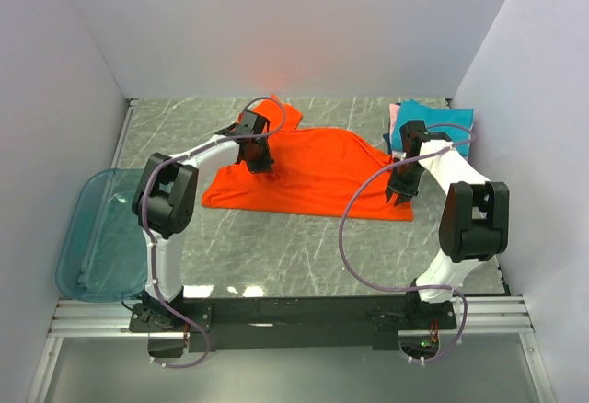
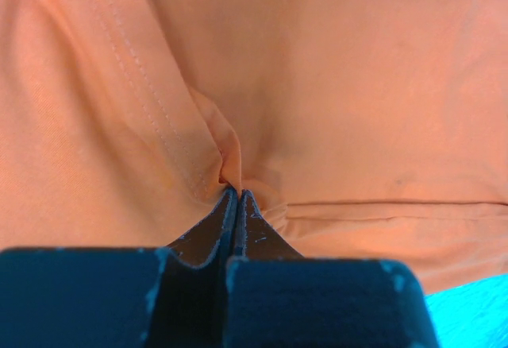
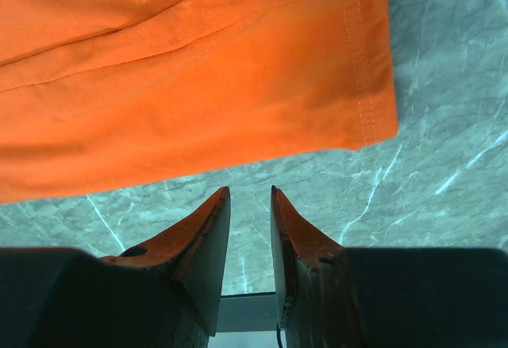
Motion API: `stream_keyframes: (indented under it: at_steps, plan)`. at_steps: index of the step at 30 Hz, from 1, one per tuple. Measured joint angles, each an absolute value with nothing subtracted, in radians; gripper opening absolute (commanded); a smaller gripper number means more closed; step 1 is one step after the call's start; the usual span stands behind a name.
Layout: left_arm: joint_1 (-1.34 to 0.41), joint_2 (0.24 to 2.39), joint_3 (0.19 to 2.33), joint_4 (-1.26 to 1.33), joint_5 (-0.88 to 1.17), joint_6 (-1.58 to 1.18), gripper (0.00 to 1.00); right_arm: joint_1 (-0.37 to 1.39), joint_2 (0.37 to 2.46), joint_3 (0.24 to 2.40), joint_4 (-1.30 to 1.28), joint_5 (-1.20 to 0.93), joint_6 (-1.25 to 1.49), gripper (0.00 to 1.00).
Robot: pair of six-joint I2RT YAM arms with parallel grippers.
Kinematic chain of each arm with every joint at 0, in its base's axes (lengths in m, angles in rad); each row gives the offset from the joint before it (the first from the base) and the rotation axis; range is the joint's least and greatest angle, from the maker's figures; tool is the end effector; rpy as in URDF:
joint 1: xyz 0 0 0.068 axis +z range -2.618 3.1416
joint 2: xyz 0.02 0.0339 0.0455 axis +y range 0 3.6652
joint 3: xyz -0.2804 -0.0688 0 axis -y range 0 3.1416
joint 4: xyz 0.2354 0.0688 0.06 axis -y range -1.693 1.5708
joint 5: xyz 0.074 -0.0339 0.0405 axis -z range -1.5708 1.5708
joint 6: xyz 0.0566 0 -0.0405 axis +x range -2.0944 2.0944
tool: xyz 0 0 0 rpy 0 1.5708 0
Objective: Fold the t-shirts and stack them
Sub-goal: Fold the tshirt
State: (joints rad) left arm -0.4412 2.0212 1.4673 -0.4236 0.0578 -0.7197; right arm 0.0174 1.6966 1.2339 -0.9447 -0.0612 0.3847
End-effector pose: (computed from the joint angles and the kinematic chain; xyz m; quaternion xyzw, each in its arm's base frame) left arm 0.4026 -0.1937 0.1849 -0.1243 0.9478 -0.1833 0.2292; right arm 0.3137 0.0089 0.2115 0.1795 0.9799 0.0462 0.0738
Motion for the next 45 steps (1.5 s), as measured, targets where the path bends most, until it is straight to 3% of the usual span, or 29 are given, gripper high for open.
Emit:
stream_keyframes:
  at_steps: [33, 40, 45]
  plan:
    - [-0.443, 2.153, 1.626, -0.43, 0.127, -0.731, 0.01, 0.028, 1.697, 1.222, -0.945, -0.072, 0.395, 0.34]
    - [-0.444, 2.178, 1.65, -0.432, 0.145, -0.747, 0.11, 0.031, 1.697, 1.222, -0.945, -0.072, 0.395, 0.34]
    - [-0.447, 2.178, 1.672, -0.43, 0.165, -0.753, 0.3, 0.033, 1.697, 1.222, -0.945, -0.071, 0.395, 0.34]
